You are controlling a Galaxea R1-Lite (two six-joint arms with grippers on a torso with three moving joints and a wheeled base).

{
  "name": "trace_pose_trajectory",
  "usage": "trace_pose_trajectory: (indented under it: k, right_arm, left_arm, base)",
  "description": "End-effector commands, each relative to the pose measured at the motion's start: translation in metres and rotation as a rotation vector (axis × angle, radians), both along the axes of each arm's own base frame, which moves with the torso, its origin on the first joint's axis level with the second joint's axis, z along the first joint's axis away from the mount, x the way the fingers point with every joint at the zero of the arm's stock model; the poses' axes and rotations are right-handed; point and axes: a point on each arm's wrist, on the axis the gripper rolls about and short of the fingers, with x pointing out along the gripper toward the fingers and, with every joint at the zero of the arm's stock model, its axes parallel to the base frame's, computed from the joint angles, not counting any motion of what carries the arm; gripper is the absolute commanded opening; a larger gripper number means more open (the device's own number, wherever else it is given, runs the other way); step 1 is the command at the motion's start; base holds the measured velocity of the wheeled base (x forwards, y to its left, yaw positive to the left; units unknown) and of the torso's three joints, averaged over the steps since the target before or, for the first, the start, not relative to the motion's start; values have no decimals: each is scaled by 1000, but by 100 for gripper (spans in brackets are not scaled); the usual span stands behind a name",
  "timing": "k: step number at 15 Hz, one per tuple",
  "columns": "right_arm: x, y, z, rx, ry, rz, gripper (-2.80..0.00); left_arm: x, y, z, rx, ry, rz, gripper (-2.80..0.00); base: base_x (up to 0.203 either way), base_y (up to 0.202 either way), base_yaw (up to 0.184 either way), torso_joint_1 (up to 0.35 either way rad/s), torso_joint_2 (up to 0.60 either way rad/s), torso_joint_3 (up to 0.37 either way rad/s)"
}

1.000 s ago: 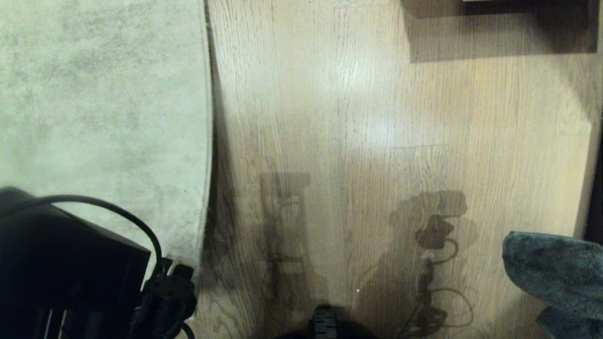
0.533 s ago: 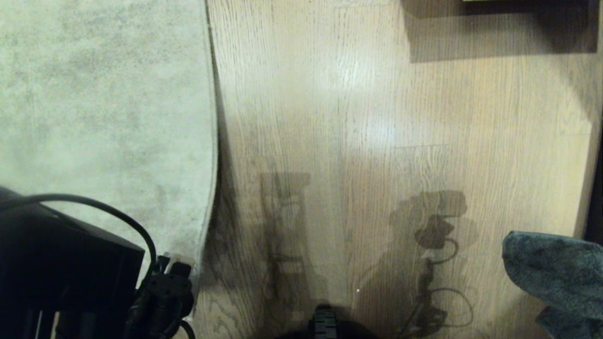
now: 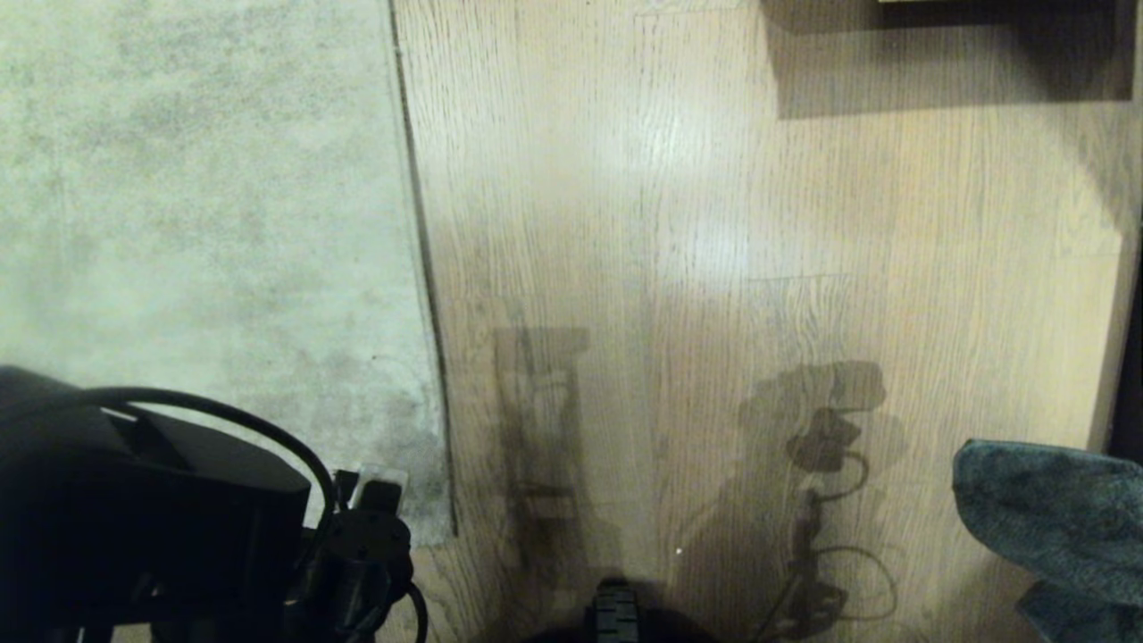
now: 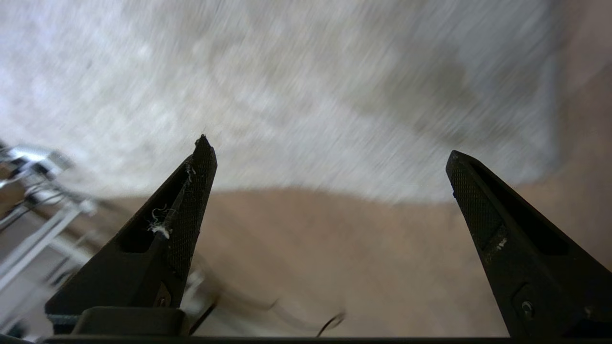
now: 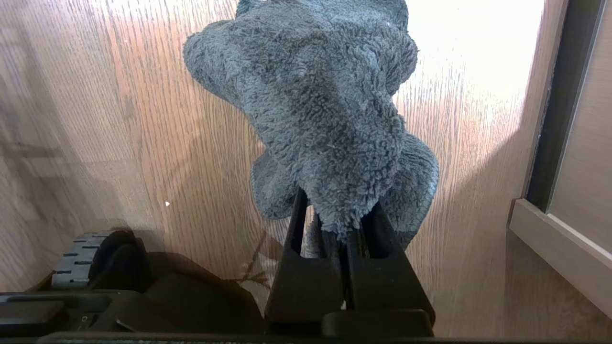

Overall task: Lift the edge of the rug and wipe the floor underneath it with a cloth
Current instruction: Lift up the carpet

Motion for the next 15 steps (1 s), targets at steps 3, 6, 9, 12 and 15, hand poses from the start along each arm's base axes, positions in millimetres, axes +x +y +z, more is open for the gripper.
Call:
trace_pose_trajectory:
  k: [3, 6, 9, 12, 15]
  right_arm:
    - [0, 0, 0, 0, 1, 0, -280]
    - [0, 0, 0, 0, 1, 0, -280]
    - [0, 0, 0, 0, 1, 0, -280]
    - [0, 0, 0, 0, 1, 0, -280]
    - [0, 0, 0, 0, 1, 0, -280]
  left_arm:
    - [21, -22, -1, -66, -93, -22, 0]
    - [37, -32, -15, -65, -97, -18, 0]
    - [52, -37, -27, -58, -99, -7, 0]
    - [65, -38, -37, -60, -105, 11, 0]
    - [77, -33, -40, -64, -110, 22, 0]
  base:
    - [0, 0, 0, 0, 0, 0]
    - [0, 0, 0, 0, 0, 0]
    - [0, 0, 0, 0, 0, 0]
    - [0, 0, 0, 0, 0, 0]
    - [0, 0, 0, 0, 0, 0]
